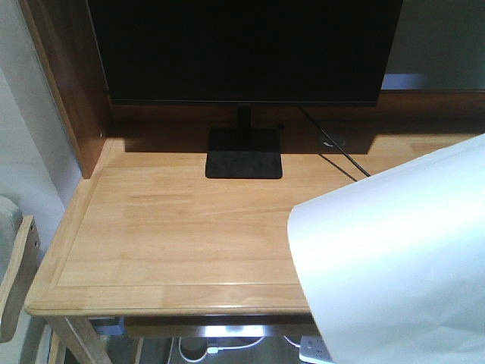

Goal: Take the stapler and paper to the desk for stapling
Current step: 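Approach the desk surface in front of the black monitor with the paper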

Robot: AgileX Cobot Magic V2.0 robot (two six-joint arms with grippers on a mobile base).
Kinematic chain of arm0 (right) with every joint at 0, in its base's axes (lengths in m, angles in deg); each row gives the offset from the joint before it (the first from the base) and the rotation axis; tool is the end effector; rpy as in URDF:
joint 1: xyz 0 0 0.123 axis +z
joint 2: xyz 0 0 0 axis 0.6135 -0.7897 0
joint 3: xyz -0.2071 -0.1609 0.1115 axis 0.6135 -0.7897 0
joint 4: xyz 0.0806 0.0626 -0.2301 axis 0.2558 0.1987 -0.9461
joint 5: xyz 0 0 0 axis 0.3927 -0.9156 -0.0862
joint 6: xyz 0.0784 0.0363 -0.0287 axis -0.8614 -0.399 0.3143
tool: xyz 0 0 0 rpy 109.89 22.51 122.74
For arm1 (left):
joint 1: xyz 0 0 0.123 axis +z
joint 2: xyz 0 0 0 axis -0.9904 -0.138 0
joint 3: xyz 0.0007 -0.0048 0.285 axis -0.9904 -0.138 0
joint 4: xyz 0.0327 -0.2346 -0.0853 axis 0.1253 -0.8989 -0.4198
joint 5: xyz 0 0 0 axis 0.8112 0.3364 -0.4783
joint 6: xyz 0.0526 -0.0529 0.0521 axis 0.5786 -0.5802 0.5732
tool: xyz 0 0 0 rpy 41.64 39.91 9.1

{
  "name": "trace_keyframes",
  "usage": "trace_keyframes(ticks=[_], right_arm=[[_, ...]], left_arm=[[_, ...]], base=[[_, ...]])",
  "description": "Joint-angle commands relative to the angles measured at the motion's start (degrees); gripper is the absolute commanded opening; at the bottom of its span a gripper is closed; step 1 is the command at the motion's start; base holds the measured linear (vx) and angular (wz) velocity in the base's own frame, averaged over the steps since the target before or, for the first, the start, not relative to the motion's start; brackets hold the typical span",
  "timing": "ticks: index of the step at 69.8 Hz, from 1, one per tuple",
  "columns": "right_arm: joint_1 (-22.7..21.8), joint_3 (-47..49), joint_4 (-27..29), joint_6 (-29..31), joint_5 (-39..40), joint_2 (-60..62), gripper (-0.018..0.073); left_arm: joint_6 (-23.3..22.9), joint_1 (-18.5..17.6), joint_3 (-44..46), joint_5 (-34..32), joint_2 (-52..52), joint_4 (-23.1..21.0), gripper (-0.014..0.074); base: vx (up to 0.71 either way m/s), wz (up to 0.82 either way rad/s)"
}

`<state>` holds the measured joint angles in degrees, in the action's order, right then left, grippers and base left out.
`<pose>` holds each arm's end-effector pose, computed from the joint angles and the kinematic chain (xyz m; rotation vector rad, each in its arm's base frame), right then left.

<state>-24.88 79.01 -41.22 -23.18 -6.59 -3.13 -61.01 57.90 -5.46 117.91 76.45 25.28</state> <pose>0.0418 0.0392 0.3561 0.0477 0.8536 1.4161 -0.0283 0.0042 0.3870 0.5225 1.5301 -0.2755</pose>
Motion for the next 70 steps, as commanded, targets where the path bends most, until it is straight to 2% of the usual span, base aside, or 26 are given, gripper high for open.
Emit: trace_keyframes(ticks=[1, 70], right_arm=[[-0.45, 1.5, 0.89, 0.3, 2.4, -0.67, -0.0006], [-0.45, 1.5, 0.89, 0.3, 2.4, -0.67, -0.0006]], left_arm=[[0.03, -0.19, 1.37, -6.96, -1.13, -0.55, -0.0006], [0.03, -0.19, 1.37, -6.96, -1.13, -0.55, -0.0006]], base=[[0.14, 0.06], [0.1, 0.01]])
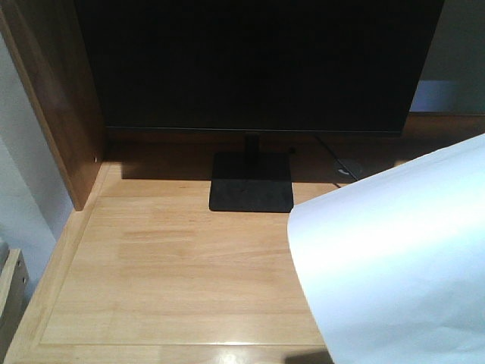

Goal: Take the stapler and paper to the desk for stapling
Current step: 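Approach the desk surface in front of the black monitor with the paper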

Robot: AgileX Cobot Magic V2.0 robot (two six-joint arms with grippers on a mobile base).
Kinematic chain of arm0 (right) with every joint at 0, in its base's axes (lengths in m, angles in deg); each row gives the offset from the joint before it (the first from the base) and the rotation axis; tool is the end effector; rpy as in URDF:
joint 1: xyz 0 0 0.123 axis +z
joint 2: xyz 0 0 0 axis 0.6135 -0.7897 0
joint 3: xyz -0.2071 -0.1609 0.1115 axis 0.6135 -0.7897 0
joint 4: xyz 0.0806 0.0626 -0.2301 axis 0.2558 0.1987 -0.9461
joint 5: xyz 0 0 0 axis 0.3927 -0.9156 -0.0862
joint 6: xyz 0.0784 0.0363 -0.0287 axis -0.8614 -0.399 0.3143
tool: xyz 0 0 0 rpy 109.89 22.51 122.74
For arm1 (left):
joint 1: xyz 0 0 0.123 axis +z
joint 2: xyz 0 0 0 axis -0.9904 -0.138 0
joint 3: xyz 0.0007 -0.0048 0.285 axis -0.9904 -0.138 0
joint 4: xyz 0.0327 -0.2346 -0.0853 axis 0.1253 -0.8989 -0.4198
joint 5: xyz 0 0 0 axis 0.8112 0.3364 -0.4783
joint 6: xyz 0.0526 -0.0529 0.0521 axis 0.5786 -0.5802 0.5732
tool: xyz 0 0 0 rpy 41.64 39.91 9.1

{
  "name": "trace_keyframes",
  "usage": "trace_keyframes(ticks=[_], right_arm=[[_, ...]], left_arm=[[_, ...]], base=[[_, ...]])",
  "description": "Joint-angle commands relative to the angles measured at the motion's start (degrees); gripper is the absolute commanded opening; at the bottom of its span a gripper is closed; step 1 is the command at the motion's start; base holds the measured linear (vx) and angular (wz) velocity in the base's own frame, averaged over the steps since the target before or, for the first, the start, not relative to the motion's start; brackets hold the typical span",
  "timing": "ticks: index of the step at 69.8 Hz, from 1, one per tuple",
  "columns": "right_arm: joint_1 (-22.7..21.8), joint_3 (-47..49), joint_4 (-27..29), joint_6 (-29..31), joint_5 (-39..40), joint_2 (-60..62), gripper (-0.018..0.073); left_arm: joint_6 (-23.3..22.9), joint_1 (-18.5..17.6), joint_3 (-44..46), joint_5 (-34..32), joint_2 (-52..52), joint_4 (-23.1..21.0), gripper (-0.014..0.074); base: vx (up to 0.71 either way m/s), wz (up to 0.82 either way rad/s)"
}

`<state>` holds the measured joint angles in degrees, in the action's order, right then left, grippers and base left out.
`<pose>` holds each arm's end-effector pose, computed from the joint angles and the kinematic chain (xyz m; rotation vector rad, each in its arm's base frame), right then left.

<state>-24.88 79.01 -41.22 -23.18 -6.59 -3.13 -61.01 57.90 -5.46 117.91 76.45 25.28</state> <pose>0.0418 0.0392 0.3561 0.0477 0.8536 1.4161 -0.0283 0.0042 0.3870 0.5225 1.5301 -0.2755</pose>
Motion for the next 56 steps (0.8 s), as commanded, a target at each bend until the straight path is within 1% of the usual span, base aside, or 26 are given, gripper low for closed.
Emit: trace_keyframes(ticks=[1, 56], right_arm=[[-0.45, 1.5, 0.89, 0.3, 2.4, -0.67, -0.0006], [-0.45, 1.5, 0.89, 0.3, 2.4, -0.67, -0.0006]], left_arm=[[0.03, -0.19, 1.37, -6.96, -1.13, -0.55, -0.0006], [0.03, -0.19, 1.37, -6.96, -1.13, -0.55, -0.0006]], base=[[0.08, 0.0], [0.06, 0.01]])
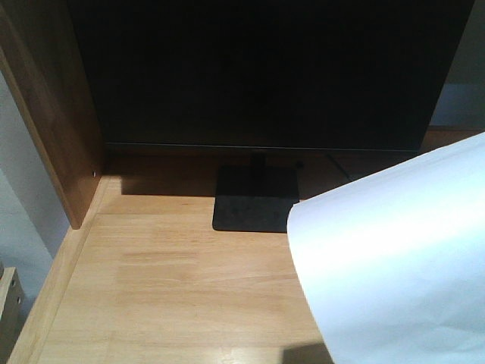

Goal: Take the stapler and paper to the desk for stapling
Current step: 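Approach the desk surface in front of the black monitor with the paper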

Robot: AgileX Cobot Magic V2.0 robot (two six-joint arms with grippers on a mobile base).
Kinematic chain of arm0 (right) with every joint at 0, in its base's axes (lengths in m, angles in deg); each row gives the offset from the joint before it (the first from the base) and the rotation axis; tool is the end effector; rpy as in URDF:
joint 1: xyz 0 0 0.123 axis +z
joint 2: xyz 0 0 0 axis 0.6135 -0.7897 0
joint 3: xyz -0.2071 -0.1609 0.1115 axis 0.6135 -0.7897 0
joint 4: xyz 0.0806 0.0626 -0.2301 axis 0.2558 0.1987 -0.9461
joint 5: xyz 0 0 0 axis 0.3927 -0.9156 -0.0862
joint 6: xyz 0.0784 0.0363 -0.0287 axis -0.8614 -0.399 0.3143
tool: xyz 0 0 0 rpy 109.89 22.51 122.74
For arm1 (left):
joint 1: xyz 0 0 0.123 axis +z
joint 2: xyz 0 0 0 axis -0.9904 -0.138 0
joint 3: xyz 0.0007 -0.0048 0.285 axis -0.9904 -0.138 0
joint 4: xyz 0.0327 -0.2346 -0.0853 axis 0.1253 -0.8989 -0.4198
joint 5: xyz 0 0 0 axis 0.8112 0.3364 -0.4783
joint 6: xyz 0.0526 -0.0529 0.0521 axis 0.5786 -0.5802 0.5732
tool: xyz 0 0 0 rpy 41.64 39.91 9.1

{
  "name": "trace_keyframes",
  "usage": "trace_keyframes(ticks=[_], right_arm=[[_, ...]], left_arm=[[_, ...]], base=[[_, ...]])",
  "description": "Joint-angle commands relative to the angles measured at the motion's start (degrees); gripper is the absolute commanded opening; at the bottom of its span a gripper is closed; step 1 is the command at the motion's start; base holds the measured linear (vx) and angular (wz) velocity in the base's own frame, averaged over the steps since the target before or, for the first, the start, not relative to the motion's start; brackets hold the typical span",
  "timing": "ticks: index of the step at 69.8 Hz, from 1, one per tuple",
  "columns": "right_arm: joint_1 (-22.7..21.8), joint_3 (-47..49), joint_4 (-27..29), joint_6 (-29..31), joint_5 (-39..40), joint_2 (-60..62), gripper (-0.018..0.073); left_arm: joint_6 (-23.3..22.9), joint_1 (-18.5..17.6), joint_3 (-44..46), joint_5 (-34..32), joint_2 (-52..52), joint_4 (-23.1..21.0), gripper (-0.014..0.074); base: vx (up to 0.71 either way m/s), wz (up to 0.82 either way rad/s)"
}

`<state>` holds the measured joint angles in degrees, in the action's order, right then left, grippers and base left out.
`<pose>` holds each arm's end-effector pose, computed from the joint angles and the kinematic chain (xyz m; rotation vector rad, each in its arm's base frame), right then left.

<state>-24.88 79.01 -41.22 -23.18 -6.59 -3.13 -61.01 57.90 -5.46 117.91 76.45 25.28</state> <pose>0.0418 0.0392 0.3561 0.0477 0.8536 1.4161 -0.0283 0.0042 0.3870 0.5225 1.5301 -0.2755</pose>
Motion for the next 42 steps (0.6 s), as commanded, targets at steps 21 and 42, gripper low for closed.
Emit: trace_keyframes(ticks=[21, 42], right_arm=[[-0.45, 1.5, 0.89, 0.3, 2.4, -0.67, -0.0006], [-0.45, 1.5, 0.89, 0.3, 2.4, -0.67, -0.0006]], left_arm=[[0.03, -0.19, 1.37, -6.96, -1.13, -0.55, -0.0006], [0.03, -0.19, 1.37, -6.96, -1.13, -0.55, -0.0006]], base=[[0.01, 0.0], [0.0, 0.0]])
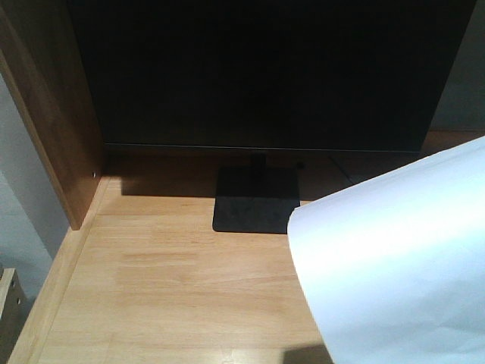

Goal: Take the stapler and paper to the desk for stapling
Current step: 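Approach the desk surface in front of the black monitor with the paper, then lower the left gripper holding the black stapler toward the desk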

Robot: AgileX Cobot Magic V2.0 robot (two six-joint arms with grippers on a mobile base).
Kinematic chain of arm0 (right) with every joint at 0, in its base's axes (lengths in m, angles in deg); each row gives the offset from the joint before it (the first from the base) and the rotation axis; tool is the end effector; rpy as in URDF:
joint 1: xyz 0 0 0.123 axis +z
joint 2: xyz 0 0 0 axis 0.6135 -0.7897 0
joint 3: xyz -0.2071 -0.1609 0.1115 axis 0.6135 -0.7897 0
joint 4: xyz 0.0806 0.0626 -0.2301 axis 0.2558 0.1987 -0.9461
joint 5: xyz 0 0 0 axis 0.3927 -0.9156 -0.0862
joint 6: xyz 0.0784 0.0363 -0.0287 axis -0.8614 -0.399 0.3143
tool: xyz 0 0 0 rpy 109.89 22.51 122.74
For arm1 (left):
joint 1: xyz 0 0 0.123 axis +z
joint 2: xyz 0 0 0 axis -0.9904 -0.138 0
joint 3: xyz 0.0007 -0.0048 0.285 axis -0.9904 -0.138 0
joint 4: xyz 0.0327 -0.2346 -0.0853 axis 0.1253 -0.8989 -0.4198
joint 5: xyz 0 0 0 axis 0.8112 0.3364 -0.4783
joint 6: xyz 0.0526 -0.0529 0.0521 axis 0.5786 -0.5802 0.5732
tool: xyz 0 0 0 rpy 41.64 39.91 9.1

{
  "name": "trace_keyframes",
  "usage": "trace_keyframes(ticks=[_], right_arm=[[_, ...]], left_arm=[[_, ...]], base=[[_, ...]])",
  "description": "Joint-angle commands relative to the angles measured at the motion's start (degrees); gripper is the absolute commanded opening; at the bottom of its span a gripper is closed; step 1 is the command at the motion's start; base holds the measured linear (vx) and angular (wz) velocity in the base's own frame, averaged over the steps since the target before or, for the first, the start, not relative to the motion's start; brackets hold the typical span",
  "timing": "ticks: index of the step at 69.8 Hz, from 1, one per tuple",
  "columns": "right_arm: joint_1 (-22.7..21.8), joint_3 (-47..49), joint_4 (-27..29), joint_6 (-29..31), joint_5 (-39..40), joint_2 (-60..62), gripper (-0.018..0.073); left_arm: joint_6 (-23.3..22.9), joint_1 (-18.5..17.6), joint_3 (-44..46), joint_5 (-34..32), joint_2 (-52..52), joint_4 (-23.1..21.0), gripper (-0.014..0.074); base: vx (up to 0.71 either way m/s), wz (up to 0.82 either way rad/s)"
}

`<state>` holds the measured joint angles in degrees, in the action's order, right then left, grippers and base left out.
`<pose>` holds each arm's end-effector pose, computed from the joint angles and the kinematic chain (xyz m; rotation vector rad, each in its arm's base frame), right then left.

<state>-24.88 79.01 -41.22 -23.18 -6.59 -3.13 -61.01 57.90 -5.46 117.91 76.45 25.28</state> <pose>0.0418 0.0392 0.3561 0.0477 0.8536 1.4161 -0.0283 0.0042 0.3870 0.5225 1.5301 -0.2755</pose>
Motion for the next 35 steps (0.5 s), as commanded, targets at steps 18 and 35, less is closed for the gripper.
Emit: trace_keyframes(ticks=[18, 35], right_arm=[[-0.45, 1.5, 0.89, 0.3, 2.4, -0.67, -0.0006], [-0.45, 1.5, 0.89, 0.3, 2.4, -0.67, -0.0006]], left_arm=[[0.03, -0.19, 1.37, -6.96, -1.13, -0.55, -0.0006], [0.03, -0.19, 1.37, -6.96, -1.13, -0.55, -0.0006]], base=[[0.0, 0.0], [0.0, 0.0]])
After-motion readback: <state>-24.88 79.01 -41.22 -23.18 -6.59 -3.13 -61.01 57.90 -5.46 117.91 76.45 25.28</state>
